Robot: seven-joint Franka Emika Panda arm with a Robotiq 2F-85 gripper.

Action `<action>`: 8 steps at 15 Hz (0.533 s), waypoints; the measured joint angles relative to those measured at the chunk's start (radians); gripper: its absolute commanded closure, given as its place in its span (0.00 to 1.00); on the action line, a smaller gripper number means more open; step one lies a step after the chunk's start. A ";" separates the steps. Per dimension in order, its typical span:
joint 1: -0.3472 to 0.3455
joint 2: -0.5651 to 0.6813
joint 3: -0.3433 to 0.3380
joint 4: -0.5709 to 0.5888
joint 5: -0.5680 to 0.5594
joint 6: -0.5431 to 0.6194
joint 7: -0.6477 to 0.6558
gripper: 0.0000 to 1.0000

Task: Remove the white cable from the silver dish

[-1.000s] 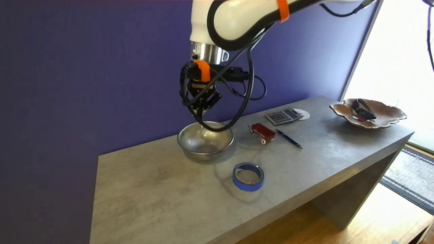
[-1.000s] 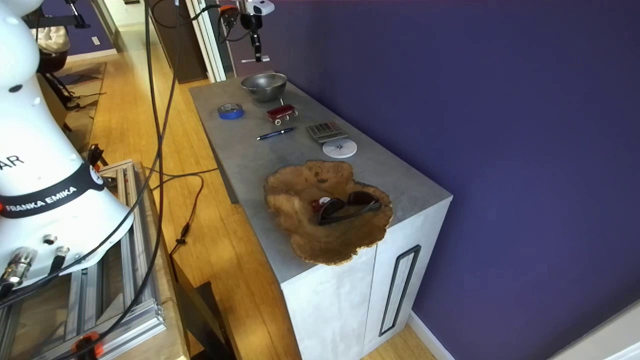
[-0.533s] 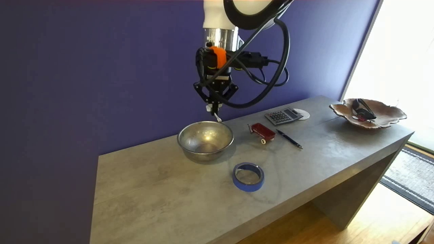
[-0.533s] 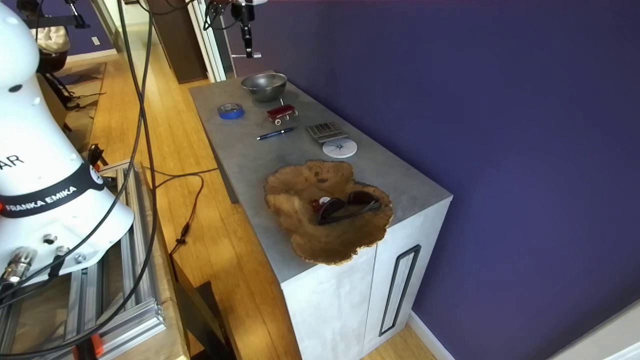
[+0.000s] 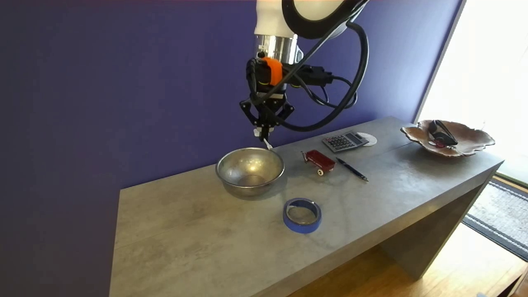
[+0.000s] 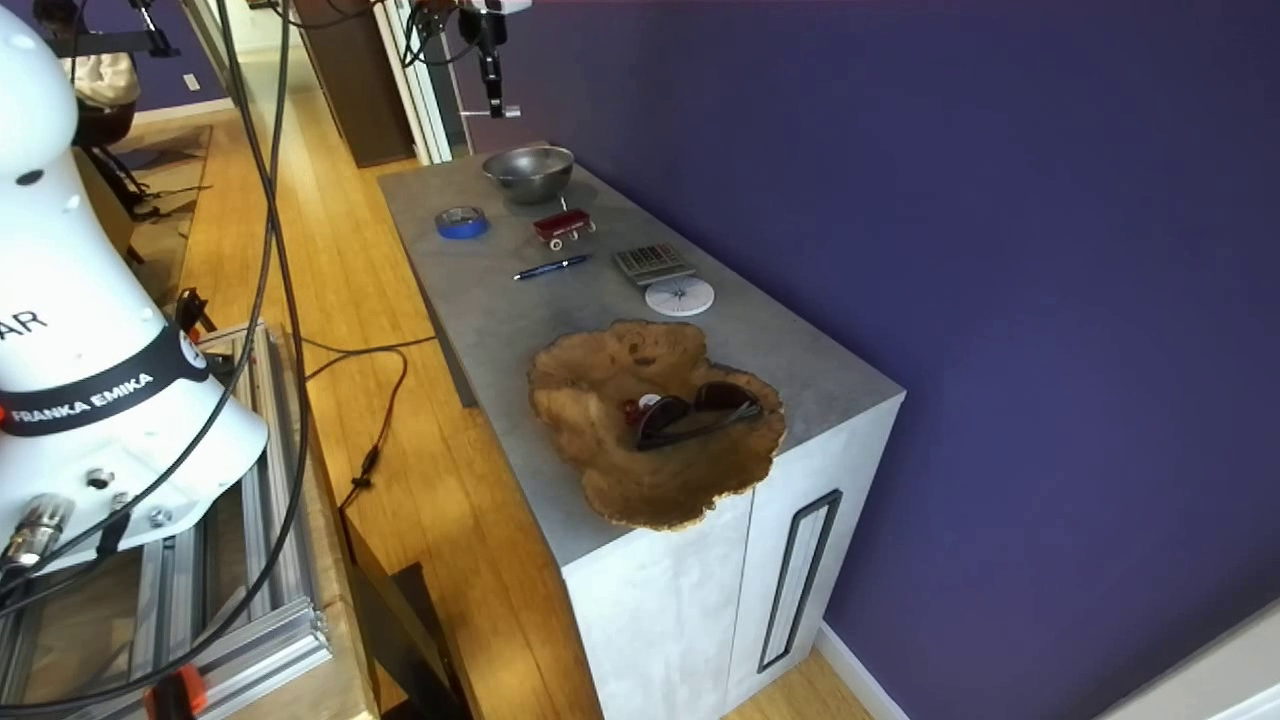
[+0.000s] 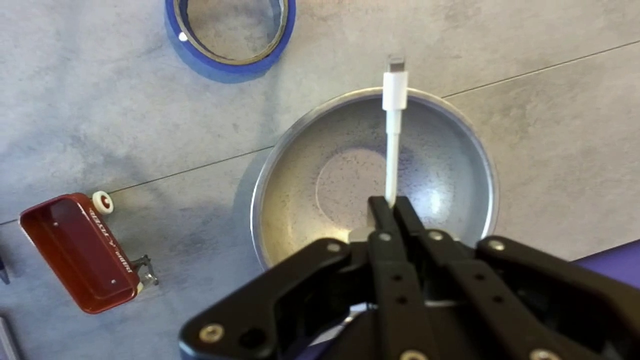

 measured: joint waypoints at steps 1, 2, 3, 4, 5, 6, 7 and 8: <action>-0.006 -0.004 0.003 -0.008 0.004 -0.003 -0.030 0.99; -0.017 -0.018 0.008 -0.034 0.007 -0.003 -0.072 0.99; -0.031 -0.042 0.009 -0.072 0.007 -0.002 -0.113 0.99; -0.046 -0.071 0.010 -0.115 0.007 -0.002 -0.150 0.99; -0.062 -0.105 0.010 -0.161 0.007 -0.003 -0.185 0.99; -0.082 -0.141 0.015 -0.209 0.004 -0.007 -0.217 0.99; -0.108 -0.178 0.026 -0.260 0.001 -0.014 -0.245 0.99; -0.131 -0.212 0.037 -0.307 0.001 -0.026 -0.268 0.99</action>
